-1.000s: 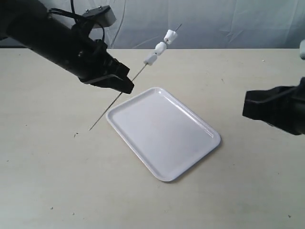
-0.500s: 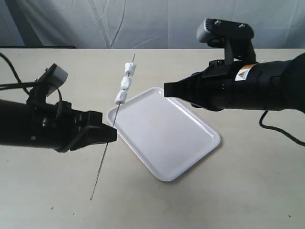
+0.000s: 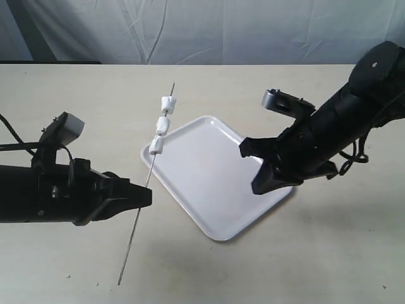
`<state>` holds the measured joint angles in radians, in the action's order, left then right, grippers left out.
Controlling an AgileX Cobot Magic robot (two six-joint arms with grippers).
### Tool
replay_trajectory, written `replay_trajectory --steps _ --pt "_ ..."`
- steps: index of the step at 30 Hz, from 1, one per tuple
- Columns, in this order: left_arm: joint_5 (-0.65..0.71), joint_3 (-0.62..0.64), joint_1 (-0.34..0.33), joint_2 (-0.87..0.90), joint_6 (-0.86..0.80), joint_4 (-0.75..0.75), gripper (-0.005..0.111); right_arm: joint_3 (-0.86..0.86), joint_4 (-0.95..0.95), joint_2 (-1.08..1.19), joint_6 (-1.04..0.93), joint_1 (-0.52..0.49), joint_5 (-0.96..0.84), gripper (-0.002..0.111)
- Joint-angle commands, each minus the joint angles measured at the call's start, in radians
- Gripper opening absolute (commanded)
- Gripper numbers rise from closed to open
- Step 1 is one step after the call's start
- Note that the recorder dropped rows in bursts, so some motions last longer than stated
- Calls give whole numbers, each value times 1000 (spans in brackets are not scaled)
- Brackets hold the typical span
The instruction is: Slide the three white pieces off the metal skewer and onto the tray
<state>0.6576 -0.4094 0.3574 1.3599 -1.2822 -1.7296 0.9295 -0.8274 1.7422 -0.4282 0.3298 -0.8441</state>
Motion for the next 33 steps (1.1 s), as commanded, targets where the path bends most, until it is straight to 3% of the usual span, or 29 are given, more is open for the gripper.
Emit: replay_trajectory --steps 1,4,8,14,16,22,25,30,33 --pt "124 -18 -44 59 7 -15 0 13 -517 51 -430 -46 -160 1" --pt "207 -33 -96 106 3 -15 0 13 -661 79 -574 -60 -225 1" --pt "351 -47 -179 185 -12 -15 0 13 -672 118 -666 -81 -238 4" --pt "450 -47 -209 309 -88 -15 0 13 -852 203 -710 -110 -336 48" --pt "487 -47 -209 340 -121 -15 0 13 -917 223 -740 -103 -358 48" --pt "562 -47 -209 369 -197 -15 0 15 -917 239 -803 -94 -309 21" --pt "564 -47 -209 369 -203 -15 0 15 -917 239 -821 -94 -311 23" --pt "564 -47 -209 369 -206 -15 0 15 -917 239 -855 -94 -309 39" --pt "564 -53 -209 369 -206 -15 0 25 -917 239 -855 -94 -311 41"
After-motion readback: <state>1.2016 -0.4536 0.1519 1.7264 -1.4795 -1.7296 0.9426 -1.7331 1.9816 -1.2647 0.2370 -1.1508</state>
